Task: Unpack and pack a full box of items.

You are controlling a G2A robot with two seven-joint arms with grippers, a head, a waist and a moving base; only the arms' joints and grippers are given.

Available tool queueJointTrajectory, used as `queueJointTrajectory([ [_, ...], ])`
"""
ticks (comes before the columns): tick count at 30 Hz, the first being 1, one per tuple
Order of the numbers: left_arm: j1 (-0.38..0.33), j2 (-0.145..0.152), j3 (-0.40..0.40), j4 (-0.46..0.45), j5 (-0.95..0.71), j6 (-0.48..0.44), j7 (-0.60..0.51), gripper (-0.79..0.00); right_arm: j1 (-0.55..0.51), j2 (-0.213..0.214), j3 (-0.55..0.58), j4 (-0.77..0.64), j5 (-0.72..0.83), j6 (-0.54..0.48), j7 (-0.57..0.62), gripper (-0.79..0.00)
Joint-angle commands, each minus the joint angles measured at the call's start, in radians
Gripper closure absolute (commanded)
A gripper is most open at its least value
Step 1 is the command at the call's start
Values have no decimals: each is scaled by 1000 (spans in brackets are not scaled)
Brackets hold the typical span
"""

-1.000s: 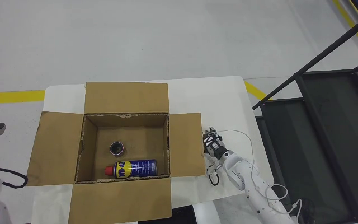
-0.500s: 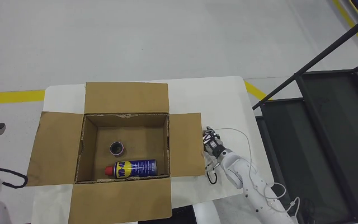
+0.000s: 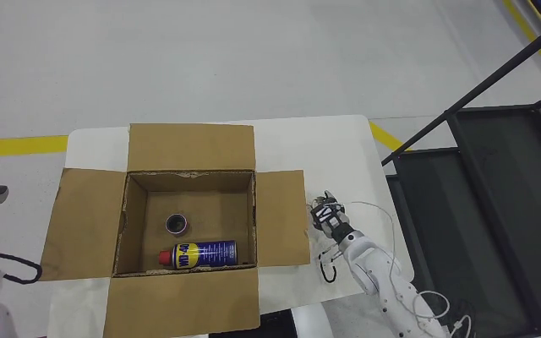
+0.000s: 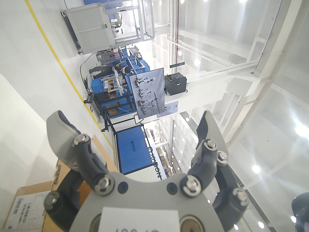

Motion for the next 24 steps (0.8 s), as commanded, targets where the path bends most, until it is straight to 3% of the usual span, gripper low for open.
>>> queueJointTrajectory([
  [1,0,0,0,0,0,0,0,-785,-29,4,23,-48,-11,3,9,0],
  [9,0,0,0,0,0,0,0,-785,-107,16,97,-213,-66,5,35,0],
  [16,0,0,0,0,0,0,0,-785,-160,27,182,-460,-133,-39,132,0],
  [21,0,0,0,0,0,0,0,-785,-151,32,189,-615,-183,-102,227,0],
  [24,0,0,0,0,0,0,0,-785,-100,33,158,-623,-210,-144,241,0],
])
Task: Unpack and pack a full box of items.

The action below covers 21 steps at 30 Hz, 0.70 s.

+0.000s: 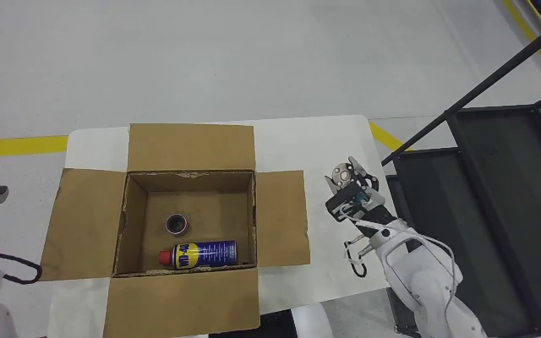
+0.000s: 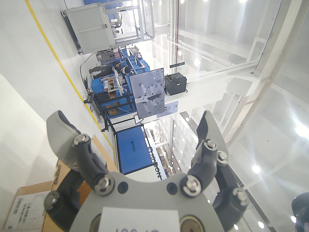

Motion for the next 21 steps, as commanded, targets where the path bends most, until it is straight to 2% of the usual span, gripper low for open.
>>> queueJointTrajectory([
  [1,0,0,0,0,0,0,0,-785,55,0,-40,5,-24,-34,8,0],
  [5,0,0,0,0,0,0,0,-785,174,-2,-156,5,-59,-106,37,0],
  [11,0,0,0,0,0,0,0,-785,395,-25,-399,5,-96,-191,212,0],
  [16,0,0,0,0,0,0,0,-785,573,-58,-563,25,-20,-221,405,0],
  [21,0,0,0,0,0,0,0,-785,742,-95,-667,106,81,-220,533,0],
])
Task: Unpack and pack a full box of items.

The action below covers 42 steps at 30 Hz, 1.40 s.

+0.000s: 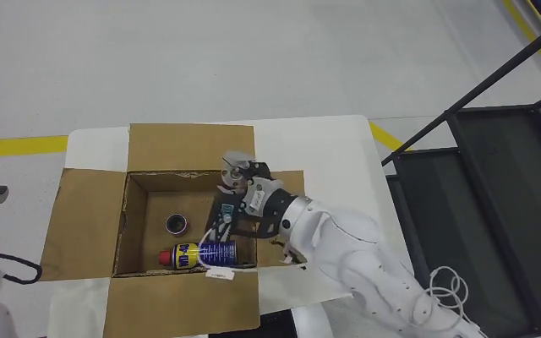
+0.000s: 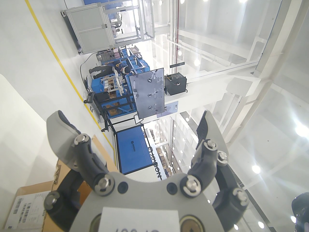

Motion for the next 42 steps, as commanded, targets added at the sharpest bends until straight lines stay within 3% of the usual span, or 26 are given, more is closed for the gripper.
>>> queueJointTrajectory([
  [1,0,0,0,0,0,0,0,-785,80,-17,-42,37,50,4,55,0],
  [10,0,0,0,0,0,0,0,-785,361,-97,-191,231,357,0,308,0],
  [17,0,0,0,0,0,0,0,-785,485,-154,-277,410,581,35,330,0],
  [30,0,0,0,0,0,0,0,-785,413,-194,-339,647,673,141,86,0],
  [42,0,0,0,0,0,0,0,-785,377,-199,-310,744,782,160,140,0],
])
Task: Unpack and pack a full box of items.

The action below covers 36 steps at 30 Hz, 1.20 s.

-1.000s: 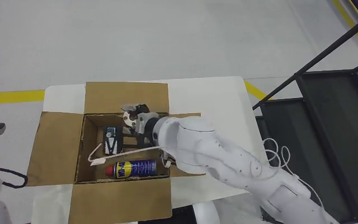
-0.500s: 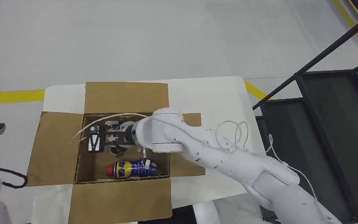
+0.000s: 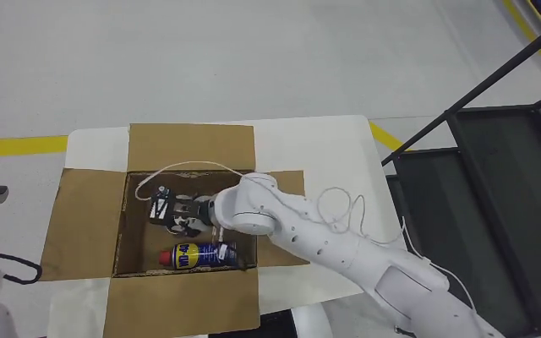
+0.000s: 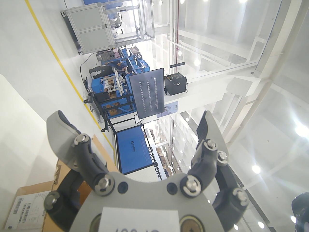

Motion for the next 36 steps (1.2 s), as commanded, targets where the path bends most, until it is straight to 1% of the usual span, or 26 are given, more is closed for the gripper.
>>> queueJointTrajectory([
  [1,0,0,0,0,0,0,0,-785,2,-1,5,15,16,5,15,0],
  [4,0,0,0,0,0,0,0,-785,12,-6,5,40,35,9,39,0],
  [11,0,0,0,0,0,0,0,-785,23,-13,9,93,44,31,51,0],
  [19,0,0,0,0,0,0,0,-785,35,-20,-3,140,11,39,79,0],
  [29,0,0,0,0,0,0,0,-785,38,-30,-18,203,-45,17,12,0],
  [36,0,0,0,0,0,0,0,-785,30,-36,-18,226,-99,41,-59,0],
])
